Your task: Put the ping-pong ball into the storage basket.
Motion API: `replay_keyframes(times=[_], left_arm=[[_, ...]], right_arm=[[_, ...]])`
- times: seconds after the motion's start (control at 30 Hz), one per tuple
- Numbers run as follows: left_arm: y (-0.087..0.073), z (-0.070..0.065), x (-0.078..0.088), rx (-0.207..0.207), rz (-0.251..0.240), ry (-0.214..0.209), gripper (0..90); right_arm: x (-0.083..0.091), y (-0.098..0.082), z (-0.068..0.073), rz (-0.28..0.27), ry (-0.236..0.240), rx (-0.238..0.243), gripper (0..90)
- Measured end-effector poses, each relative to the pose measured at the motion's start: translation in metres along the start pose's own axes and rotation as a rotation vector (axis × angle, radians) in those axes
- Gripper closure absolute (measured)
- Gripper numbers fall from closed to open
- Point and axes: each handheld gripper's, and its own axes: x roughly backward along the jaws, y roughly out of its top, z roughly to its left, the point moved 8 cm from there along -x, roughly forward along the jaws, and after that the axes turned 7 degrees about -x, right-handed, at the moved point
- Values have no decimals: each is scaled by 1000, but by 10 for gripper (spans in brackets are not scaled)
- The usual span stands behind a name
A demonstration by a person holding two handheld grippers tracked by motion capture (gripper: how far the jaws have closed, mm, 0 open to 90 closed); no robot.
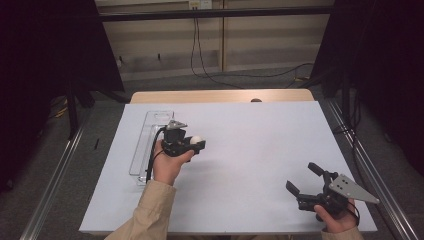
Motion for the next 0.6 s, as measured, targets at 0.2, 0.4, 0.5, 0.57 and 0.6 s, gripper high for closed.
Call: replay_keyframes(times=[0.2,0.4,0.5,0.57,0.6], left_arm=[[0,0,2,1,-10,0,512],[-1,2,4,5,-18,-3,512],[-2,4,5,-5,-12,7,512],[-2,4,6,4,-20,-2,512],[-2,5,6,7,-21,2,512]], right_arm=[[0,0,0,-2,0,1,14],[0,0,0,-2,0,2,15],[0,0,0,0,3,2,14],[0,0,0,-2,-1,1,14],[0,0,0,-1,0,1,15]])
